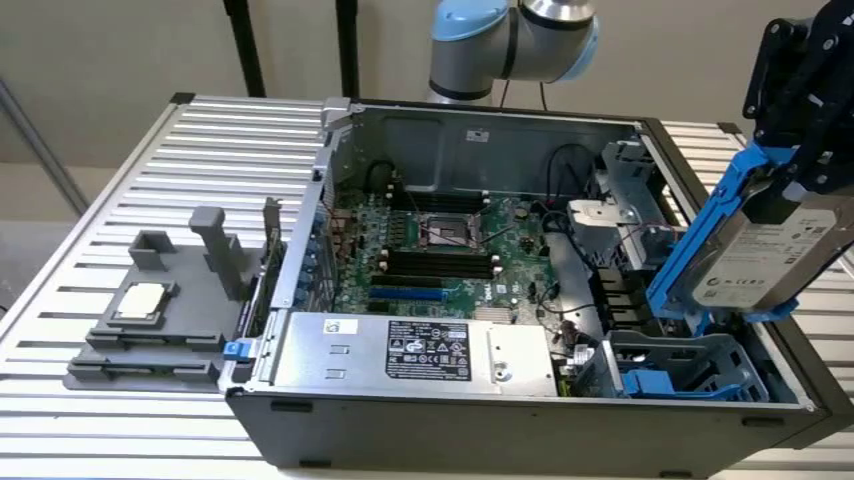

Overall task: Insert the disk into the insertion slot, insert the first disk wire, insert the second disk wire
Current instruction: 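Insert the disk into the insertion slot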

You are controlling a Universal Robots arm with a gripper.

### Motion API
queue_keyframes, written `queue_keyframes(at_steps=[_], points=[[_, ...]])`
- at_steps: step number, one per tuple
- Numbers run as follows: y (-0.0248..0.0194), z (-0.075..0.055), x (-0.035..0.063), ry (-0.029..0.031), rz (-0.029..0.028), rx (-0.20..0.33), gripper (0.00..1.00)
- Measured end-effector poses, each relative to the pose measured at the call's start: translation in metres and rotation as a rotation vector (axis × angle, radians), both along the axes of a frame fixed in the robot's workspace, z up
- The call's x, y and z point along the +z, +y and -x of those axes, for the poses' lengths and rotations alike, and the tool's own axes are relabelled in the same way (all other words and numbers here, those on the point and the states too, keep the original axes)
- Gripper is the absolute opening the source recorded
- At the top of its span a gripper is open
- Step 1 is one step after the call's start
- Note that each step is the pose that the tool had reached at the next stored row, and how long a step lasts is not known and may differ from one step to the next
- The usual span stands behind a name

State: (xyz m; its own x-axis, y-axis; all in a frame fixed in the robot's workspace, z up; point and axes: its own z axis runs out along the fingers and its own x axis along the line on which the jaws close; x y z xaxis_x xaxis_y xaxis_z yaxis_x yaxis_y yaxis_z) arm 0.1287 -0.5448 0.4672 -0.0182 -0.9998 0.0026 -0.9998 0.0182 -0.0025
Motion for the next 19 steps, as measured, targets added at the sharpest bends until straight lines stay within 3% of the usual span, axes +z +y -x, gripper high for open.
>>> queue_keyframes(at_steps=[3, 7, 10, 14, 17, 19], points=[[-0.0015, 0.000, 0.0001, 0.0000, -0.0001, 0.000, 0.32], [-0.0125, 0.003, 0.0000, 0.0000, -0.0004, -0.001, 0.32], [-0.0200, 0.013, 0.0000, 0.0000, -0.0006, -0.001, 0.32], [-0.0258, 0.029, 0.0000, 0.0009, -0.0009, -0.001, 0.32], [-0.0296, 0.033, 0.0000, 0.0061, -0.0010, 0.000, 0.32], [-0.0336, 0.033, -0.0003, 0.0166, -0.0031, -0.001, 0.32]])
